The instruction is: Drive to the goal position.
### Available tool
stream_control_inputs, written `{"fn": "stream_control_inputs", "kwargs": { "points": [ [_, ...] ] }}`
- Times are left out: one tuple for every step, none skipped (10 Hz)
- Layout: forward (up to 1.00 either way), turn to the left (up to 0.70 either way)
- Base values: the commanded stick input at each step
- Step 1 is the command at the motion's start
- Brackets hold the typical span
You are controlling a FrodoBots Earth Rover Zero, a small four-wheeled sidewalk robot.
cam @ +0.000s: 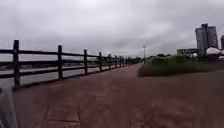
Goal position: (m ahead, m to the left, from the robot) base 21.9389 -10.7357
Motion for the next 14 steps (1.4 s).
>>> {"fn": "stream_control_inputs", "kwargs": {
  "points": [
    [1.0, 0.0],
    [1.0, 0.0],
    [1.0, 0.0],
    [1.0, 0.0],
    [1.0, 0.0],
    [1.0, 0.0],
    [1.0, 0.0],
    [1.0, 0.0],
    [1.0, 0.0],
    [1.0, 0.0],
    [1.0, 0.0],
    [1.0, 0.0],
    [1.0, 0.0],
    [1.0, 0.0]
  ]
}}
